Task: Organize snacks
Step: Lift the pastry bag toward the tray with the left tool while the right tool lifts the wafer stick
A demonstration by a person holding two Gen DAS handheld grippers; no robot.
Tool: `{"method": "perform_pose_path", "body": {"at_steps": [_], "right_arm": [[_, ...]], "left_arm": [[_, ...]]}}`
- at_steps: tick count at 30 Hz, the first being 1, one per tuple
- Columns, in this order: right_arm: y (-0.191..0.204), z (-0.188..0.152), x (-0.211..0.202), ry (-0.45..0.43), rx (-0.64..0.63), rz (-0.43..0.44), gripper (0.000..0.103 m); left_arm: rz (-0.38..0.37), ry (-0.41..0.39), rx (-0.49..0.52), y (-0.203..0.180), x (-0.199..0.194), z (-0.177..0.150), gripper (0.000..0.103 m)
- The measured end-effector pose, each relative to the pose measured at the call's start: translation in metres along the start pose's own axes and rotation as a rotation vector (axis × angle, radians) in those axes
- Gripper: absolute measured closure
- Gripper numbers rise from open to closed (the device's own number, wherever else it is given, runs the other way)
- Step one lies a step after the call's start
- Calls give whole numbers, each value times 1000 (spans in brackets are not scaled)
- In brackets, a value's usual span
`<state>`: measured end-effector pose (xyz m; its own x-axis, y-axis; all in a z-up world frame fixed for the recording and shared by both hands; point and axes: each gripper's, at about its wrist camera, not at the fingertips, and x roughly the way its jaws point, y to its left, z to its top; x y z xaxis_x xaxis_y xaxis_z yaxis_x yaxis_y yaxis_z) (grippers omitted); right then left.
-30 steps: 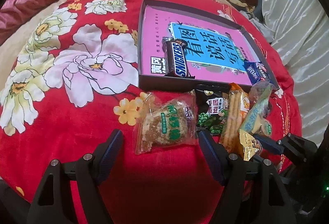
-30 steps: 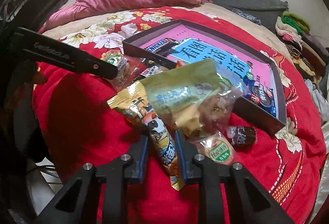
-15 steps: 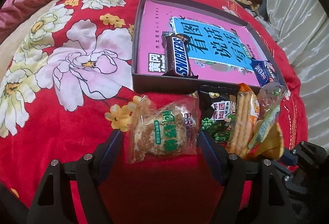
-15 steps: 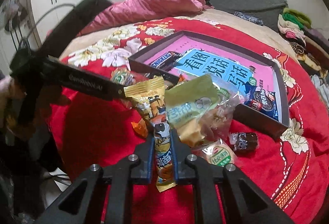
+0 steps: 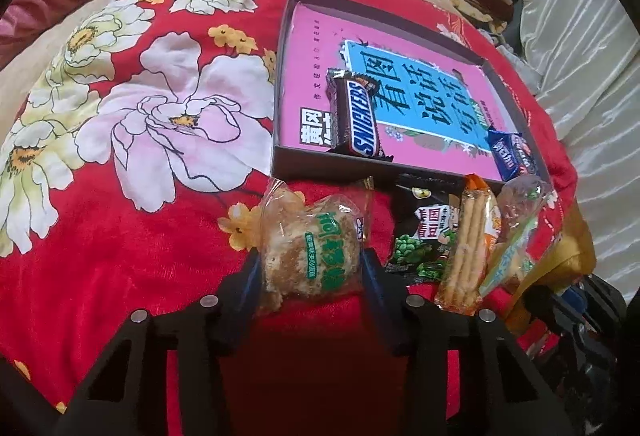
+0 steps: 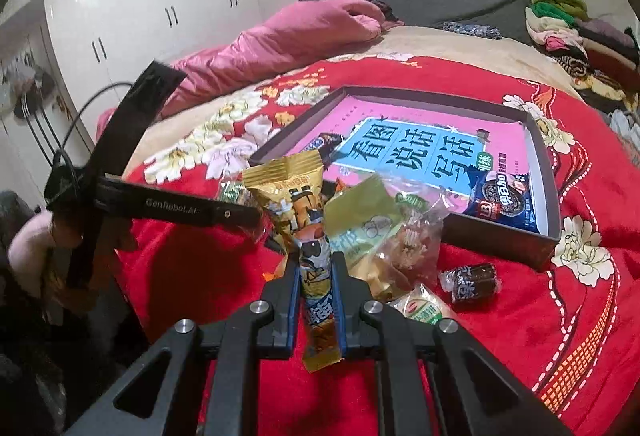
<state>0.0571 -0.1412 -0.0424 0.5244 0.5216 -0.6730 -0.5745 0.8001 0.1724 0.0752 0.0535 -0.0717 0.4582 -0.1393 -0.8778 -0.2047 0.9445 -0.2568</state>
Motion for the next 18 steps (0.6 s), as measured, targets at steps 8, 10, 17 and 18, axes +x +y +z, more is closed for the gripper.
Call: {"method": "perform_pose_path", "body": {"at_steps": [8,10,17,18], "right_arm": [[-7,4,-11,-60,42,21,88],[-7,4,-13,-69,45,20,88],[-14,8,-19,-104,74,15,88],[-15,8,-20,-110,78,13,88]], "left_arm": [[-32,-31,9,-1,-17,-1,55],[-32,-48,17,-3,-24,0,55],[-57,-91,23,-8,-42,5,55],[-61,-95,25,-9,-44,6,55]]}}
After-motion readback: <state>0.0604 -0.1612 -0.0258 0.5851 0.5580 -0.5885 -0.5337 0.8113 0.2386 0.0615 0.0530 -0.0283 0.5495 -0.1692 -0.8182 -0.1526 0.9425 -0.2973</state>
